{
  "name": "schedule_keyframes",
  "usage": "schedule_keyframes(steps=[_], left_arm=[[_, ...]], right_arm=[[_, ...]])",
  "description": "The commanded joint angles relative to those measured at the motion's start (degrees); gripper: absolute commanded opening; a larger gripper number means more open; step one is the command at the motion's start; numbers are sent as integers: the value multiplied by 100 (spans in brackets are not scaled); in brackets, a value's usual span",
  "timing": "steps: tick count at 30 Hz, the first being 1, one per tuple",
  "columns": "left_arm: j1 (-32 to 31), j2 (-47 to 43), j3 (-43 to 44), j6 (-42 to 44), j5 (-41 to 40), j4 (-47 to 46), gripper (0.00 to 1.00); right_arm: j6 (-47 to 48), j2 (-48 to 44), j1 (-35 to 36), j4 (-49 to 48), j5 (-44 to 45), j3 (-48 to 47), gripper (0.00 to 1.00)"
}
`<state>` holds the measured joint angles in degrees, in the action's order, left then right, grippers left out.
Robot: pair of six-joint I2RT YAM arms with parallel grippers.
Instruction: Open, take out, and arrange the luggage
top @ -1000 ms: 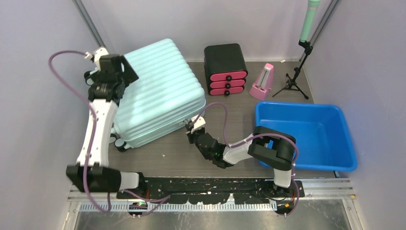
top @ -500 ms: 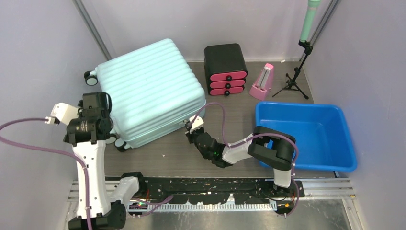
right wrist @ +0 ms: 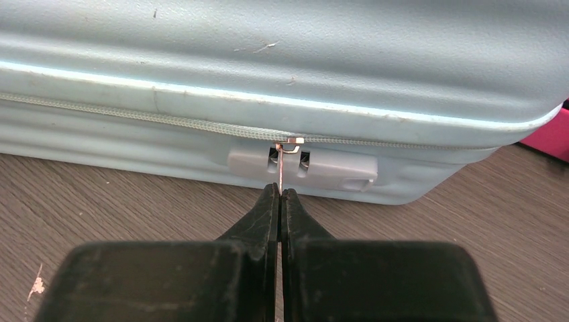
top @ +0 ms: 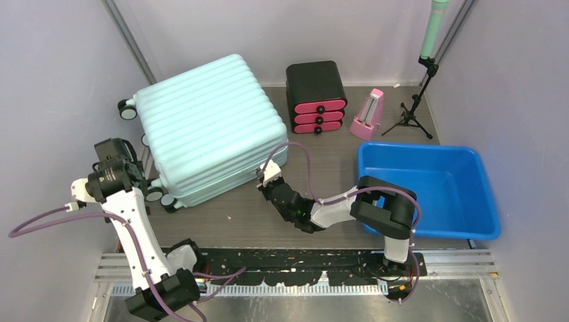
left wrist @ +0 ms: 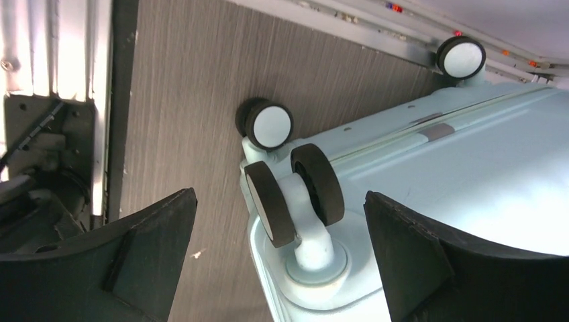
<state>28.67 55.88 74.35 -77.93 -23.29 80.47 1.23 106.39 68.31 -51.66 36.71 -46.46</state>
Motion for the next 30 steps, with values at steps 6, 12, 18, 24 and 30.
schedule_keyframes(steps=[6,12,18,24,30], left_arm=[[142,112,-590,-384,792,-455,100],[148,45,-1200,-457,994,-1022,100],[144,196,-1363,-389,913,-1378,82],[140,259,-1217,-81,587,-1444,1],[36,408,-824,214,-4,-1143,0]], right_arm=[[28,-344,95,399,-144,-378,0],[-40,-364,97,478,-271,-382,0],[-90,-374,99,582,-460,-386,0],[-268,-416,96,517,-19,-201,0],[-176,-501,-37,-95,676,469,0]])
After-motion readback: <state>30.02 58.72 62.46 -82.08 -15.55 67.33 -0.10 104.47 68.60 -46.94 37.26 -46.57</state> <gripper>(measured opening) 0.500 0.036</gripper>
